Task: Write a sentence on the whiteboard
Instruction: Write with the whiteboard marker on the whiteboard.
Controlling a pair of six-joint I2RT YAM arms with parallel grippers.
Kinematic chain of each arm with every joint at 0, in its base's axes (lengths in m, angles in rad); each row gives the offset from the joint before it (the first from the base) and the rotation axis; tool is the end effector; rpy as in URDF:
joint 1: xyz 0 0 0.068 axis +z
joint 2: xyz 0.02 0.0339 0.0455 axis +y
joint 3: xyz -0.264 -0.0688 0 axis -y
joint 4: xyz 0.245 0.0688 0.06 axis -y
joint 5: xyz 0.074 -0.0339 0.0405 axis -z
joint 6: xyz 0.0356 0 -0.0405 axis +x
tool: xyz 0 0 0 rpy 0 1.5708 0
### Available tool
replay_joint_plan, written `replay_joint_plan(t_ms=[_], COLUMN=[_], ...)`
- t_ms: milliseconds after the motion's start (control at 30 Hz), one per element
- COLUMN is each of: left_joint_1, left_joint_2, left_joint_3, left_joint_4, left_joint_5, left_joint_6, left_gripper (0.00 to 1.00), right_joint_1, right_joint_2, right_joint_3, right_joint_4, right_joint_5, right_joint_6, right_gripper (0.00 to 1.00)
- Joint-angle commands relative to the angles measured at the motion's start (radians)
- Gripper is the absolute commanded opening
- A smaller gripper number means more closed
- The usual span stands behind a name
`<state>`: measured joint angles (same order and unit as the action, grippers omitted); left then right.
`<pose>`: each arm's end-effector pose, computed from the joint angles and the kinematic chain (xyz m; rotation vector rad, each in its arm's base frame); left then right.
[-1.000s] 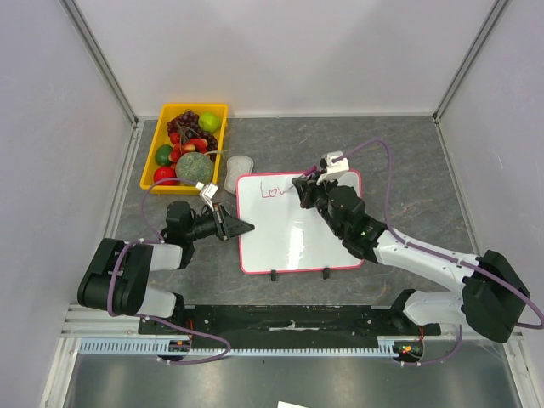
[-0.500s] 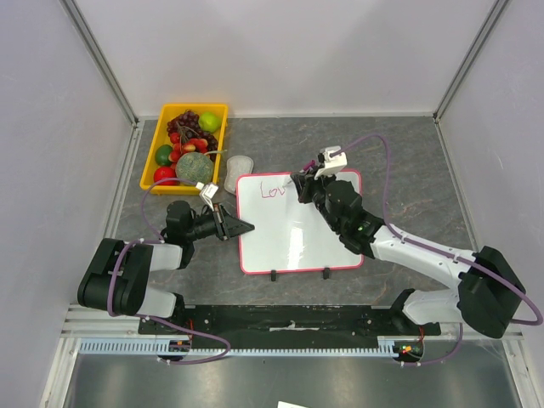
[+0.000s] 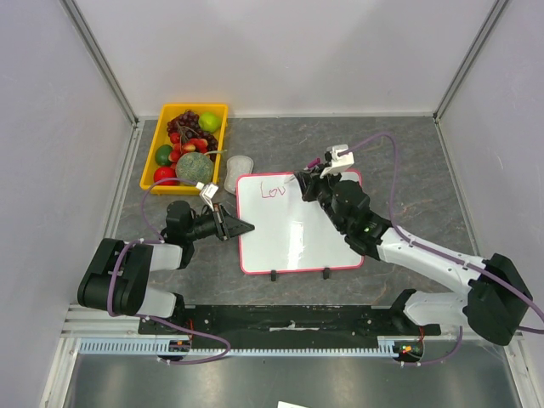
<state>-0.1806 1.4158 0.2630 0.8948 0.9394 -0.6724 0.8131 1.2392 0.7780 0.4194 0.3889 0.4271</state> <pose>0.2166 -0.0688 0.1505 0.2489 1.9516 -1.4307 0.2071 0.1992 0.3033 -0.0104 1.6479 0.6429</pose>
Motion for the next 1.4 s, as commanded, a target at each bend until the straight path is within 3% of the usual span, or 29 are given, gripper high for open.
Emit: replay_joint_plan(t_ms=[0, 1367], left_joint_1=[-0.002, -0.002], left_joint_2=[0.008, 0.009], left_joint_3=[0.004, 0.004], left_joint_4=[0.012, 0.012], left_joint_5=[-0.019, -0.017], left_joint_6=[0.043, 0.045], left_gripper=[0.02, 0.02], right_joint_1=[-0.005, -0.012], right_joint_2=[-0.055, -0.026], right_joint_3=[-0.013, -0.052], right_joint_4=[0.005, -0.013], right_joint_5=[-0.007, 0.037], right_joint_6=[-0.008, 0.01], right_gripper=[0.0, 0.0])
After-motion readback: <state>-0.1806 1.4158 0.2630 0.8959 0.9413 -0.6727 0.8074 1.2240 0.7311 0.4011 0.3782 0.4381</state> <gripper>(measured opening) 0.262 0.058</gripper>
